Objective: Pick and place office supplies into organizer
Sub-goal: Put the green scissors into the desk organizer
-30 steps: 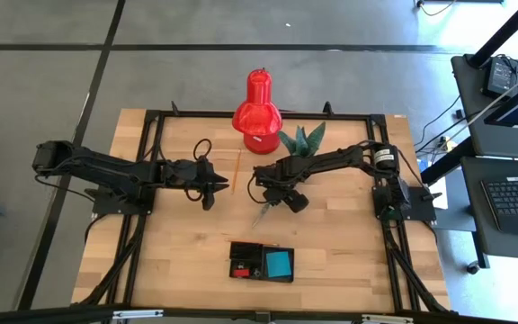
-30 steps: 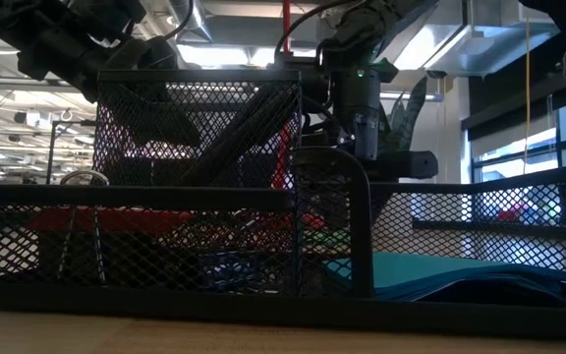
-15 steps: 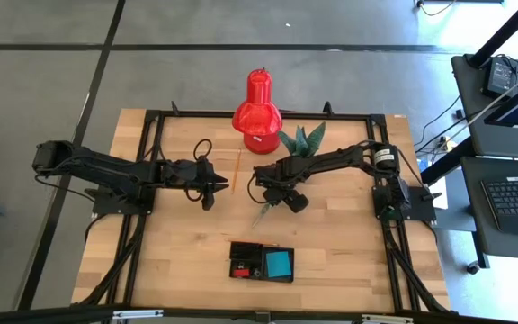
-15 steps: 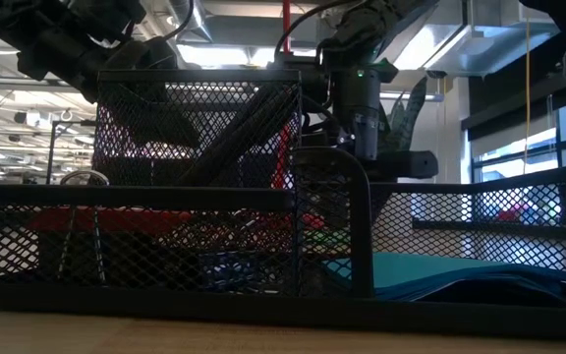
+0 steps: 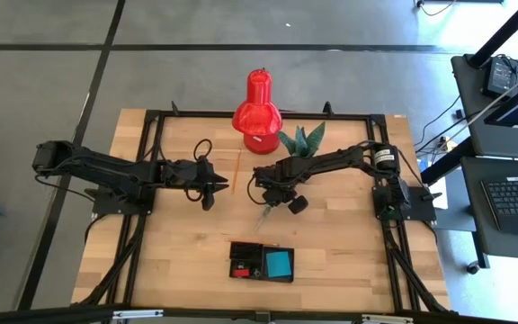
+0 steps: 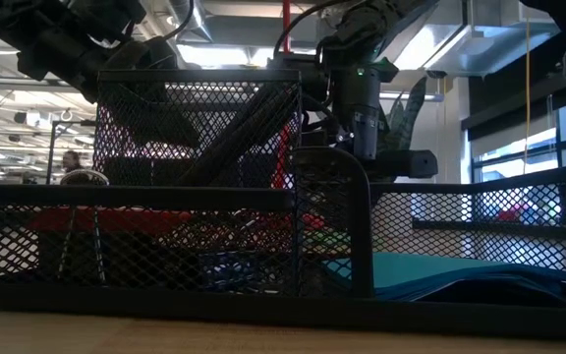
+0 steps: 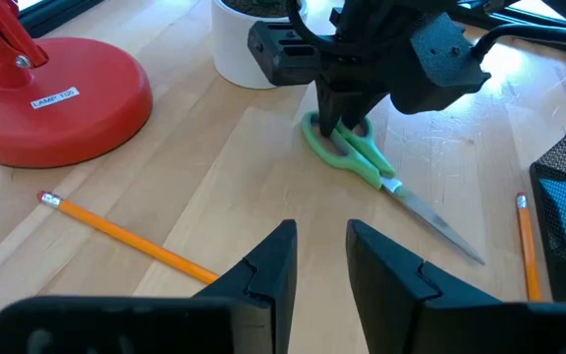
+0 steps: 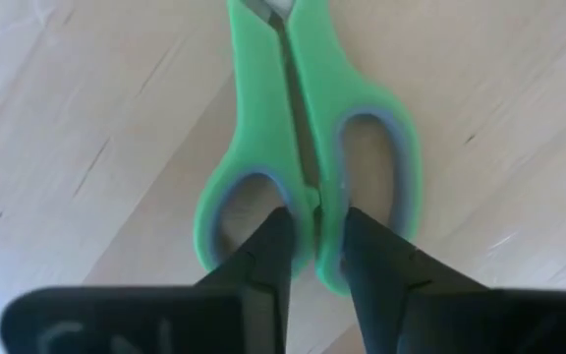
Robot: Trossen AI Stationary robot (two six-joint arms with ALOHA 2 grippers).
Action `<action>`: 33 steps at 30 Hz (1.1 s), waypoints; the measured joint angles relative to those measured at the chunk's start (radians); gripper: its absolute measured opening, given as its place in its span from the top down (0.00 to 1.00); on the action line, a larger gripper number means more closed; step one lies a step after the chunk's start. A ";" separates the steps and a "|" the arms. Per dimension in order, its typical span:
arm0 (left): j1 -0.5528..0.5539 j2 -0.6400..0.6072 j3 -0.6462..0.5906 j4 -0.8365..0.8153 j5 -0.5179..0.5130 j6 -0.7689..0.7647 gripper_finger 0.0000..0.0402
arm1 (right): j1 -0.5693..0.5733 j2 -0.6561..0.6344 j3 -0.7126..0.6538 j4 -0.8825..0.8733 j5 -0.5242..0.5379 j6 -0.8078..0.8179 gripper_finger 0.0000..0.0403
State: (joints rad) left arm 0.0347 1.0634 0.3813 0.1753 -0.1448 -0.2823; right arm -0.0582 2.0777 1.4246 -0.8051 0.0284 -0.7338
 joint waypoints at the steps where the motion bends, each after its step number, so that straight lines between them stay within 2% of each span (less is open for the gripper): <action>1: 0.000 0.000 0.000 0.000 0.000 0.000 0.79 | 0.000 0.000 0.000 0.001 0.000 0.000 0.81; 11: 0.000 0.000 0.000 0.000 0.000 -0.001 0.79 | 0.020 0.000 0.002 -0.003 0.018 0.003 0.81; 17: 0.000 0.000 0.000 0.000 0.000 -0.003 0.79 | 0.056 0.001 0.002 -0.012 0.116 0.024 0.81; 29: 0.000 0.000 0.000 0.000 0.000 -0.024 0.79 | 0.099 0.003 0.002 -0.026 0.182 0.052 0.81; 33: 0.000 0.000 0.000 0.000 0.000 -0.037 0.79 | 0.110 0.004 0.002 -0.038 0.237 0.053 0.81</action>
State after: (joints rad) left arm 0.0349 1.0634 0.3813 0.1758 -0.1448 -0.3195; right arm 0.0517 2.0815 1.4261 -0.8429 0.2658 -0.6811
